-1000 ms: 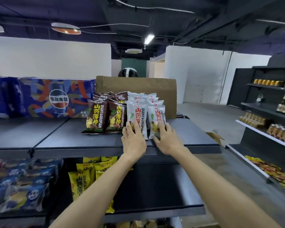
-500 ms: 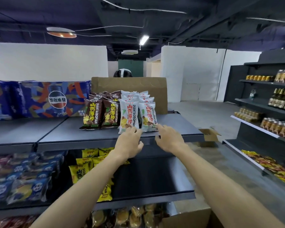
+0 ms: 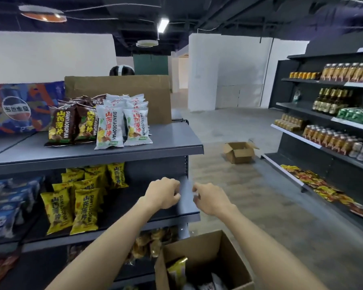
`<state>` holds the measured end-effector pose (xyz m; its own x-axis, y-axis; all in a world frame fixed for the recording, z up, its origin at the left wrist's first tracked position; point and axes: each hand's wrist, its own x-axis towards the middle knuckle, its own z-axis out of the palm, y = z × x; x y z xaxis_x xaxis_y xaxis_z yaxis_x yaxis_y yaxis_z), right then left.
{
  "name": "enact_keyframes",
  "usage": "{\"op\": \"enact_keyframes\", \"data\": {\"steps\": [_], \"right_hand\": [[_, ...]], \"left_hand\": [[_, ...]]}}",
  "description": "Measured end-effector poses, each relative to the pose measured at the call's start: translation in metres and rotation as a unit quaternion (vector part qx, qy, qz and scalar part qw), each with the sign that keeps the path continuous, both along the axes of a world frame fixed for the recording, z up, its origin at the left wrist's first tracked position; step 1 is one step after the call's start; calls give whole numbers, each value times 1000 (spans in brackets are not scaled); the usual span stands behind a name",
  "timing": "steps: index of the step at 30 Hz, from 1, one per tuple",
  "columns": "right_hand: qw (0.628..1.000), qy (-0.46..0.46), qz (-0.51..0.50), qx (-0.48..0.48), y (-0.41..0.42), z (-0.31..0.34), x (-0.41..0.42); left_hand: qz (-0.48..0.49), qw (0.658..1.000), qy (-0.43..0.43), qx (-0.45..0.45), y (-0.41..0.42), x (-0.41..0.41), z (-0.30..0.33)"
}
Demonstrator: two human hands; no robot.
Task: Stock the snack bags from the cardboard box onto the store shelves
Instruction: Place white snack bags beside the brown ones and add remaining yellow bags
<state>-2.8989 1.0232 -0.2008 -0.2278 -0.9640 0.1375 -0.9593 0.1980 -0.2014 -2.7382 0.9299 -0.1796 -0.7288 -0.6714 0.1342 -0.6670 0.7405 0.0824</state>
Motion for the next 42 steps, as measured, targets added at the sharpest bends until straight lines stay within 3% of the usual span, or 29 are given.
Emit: {"op": "enact_keyframes", "data": {"steps": [13,24,34,38,42], "right_hand": [[986,-67,-50,144,49,-151,-33],[949,-123,-112,267,22,-226,-58],[863,-175,-166,443,9,-304,-78],[798,-143,-112,575,5,-339,-74],[769,-156,-53,618,3,-364,-70]], "left_hand": [[-27,974,-124,189,37,-37,-169],[-16,944,-150,294,4,-31,-280],[29,904,-167,391,11,-48,-347],[59,879,-212,423,20,-56,-373],[81,857,-244,446,26,-61,-394]]}}
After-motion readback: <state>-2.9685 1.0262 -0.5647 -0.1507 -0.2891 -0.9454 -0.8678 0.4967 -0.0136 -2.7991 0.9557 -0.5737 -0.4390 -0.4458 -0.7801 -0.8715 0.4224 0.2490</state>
